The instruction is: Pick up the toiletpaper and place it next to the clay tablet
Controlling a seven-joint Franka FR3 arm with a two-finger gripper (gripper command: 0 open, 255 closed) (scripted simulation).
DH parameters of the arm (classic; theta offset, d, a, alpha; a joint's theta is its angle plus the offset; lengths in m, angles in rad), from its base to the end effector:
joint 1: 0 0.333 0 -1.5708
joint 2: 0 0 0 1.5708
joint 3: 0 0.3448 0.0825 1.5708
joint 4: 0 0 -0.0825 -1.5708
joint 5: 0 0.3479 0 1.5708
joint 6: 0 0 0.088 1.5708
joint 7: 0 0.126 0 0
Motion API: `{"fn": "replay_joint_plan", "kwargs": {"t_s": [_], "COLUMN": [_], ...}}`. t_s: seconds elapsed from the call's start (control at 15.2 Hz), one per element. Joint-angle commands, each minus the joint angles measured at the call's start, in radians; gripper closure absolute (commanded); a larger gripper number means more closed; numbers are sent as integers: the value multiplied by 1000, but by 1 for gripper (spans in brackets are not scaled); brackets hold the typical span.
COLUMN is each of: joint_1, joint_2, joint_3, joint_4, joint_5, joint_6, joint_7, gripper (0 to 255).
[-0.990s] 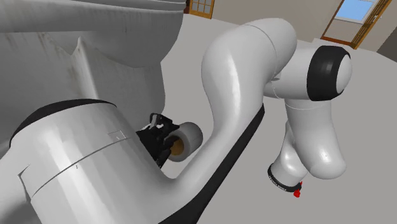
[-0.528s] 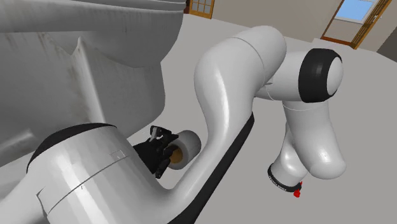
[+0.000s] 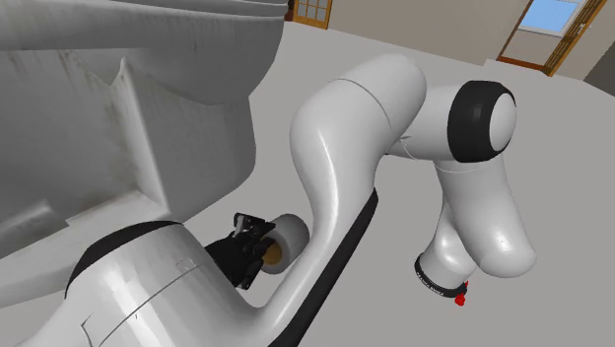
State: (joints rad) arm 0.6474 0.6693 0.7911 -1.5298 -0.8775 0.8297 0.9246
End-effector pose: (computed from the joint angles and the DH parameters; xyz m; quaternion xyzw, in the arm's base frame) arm 0.2762 0.4716 0.3715 0.7936 0.2191 -0.0061 0.5676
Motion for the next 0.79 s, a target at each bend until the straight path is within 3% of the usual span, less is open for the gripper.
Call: {"fn": "replay_joint_plan", "kwargs": {"t_s": [0.0, 0.73], "joint_1": [1, 6], "joint_2": [16, 85], "joint_3": [-5, -25], "joint_4": [-5, -29], "joint_5": [-1, -8], "joint_6": [14, 75], "joint_7": [14, 76], "gripper": [255, 255]}}
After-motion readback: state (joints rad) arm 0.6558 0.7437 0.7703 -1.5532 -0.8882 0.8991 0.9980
